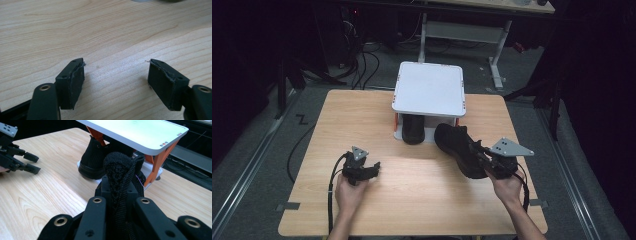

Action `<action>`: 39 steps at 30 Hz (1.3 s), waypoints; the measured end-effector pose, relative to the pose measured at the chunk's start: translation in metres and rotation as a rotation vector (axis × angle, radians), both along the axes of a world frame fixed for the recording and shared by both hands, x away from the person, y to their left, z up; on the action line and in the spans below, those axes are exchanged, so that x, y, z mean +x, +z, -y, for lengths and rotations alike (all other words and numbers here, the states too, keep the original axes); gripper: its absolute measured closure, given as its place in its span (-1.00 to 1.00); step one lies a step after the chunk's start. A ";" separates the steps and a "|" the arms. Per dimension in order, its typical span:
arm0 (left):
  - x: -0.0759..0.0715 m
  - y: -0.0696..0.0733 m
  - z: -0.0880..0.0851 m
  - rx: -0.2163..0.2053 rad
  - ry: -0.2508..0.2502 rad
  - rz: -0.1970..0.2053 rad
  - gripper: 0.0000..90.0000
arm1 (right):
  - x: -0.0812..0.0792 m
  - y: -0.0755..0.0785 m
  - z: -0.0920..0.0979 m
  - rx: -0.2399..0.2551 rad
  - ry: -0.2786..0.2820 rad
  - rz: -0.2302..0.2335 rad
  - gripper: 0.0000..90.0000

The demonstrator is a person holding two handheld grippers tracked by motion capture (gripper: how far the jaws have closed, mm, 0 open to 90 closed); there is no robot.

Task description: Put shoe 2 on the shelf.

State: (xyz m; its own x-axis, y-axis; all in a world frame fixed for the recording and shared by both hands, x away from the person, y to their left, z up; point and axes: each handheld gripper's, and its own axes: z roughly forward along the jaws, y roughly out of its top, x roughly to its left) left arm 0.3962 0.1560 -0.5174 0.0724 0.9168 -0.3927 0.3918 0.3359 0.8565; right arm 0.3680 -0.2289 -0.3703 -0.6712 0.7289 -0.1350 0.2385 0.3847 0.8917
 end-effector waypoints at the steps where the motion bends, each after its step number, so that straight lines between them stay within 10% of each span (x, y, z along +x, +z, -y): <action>1: 0.000 0.000 0.000 0.000 0.000 0.000 -0.33 | 0.002 -0.001 -0.002 -0.003 -0.002 0.002 0.87; 39: 0.006 0.019 -0.003 -0.125 0.023 0.023 -0.16 | 0.031 -0.028 -0.049 -0.036 -0.060 -0.072 0.86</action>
